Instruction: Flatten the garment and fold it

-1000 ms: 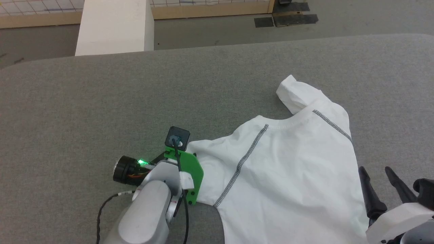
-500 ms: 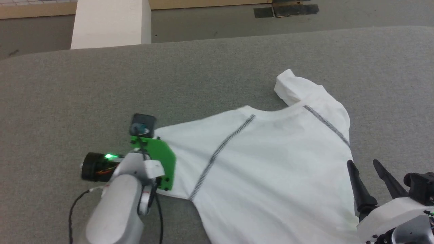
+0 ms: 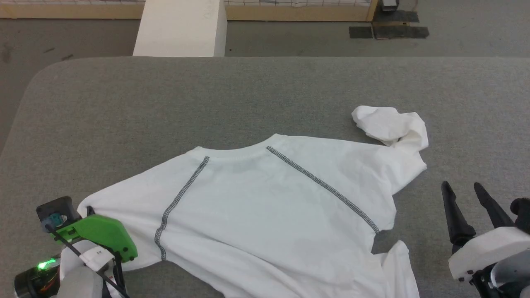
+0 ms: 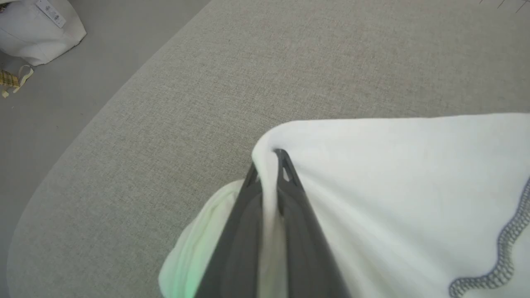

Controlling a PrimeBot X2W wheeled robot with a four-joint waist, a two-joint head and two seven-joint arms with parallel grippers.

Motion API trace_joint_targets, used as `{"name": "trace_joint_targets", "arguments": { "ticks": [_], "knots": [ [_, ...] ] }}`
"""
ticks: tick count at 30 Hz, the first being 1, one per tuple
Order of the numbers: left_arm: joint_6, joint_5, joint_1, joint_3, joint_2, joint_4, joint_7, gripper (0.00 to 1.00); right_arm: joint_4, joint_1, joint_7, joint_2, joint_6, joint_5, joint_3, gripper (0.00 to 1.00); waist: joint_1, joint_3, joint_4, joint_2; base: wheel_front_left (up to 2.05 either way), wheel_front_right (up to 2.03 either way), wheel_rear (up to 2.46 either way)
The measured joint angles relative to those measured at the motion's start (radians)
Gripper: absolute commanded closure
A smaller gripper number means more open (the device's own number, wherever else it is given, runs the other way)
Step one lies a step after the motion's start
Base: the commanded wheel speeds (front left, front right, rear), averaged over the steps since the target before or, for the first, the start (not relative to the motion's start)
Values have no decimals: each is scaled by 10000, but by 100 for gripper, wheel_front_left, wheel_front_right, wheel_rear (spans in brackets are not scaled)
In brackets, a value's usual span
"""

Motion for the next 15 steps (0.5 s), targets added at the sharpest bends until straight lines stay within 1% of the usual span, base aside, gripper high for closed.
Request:
{"name": "trace_joint_targets", "arguments": {
  "ticks": [1,2,3,5,10,12,15],
  "knots": [
    [-82,-207,7,4,-104,-29,-263,22,84,-112,50,8,0,-52,-75,0,0,-14,76,0,0,0,0],
    [-253,-341,3,-36,-209,-71,-564,0,176,-266,50,33,0,-75,-140,0,0,-20,146,0,0,0,0],
    [-412,-397,-1,-111,-297,-102,-838,0,286,-430,65,40,0,-75,-180,0,0,-20,199,0,0,0,0],
    [-757,-424,-30,-284,-518,-194,-1712,0,660,-909,196,40,0,-96,-240,0,0,-1,324,0,0,0,0],
    [-1208,-328,-257,-715,-913,-374,-4224,0,2069,-2077,859,-29,0,-198,-408,0,0,143,559,0,0,0,0],
    [-1346,-245,-384,-993,-1110,-416,-4715,0,2838,-2644,1223,-31,-2,-284,-677,0,0,232,659,0,0,0,0],
    [-1542,-96,-536,-1356,-1281,-477,-4913,0,3791,-3359,1900,-69,0,-512,-915,0,0,389,794,1,0,0,0]
  ]
}}
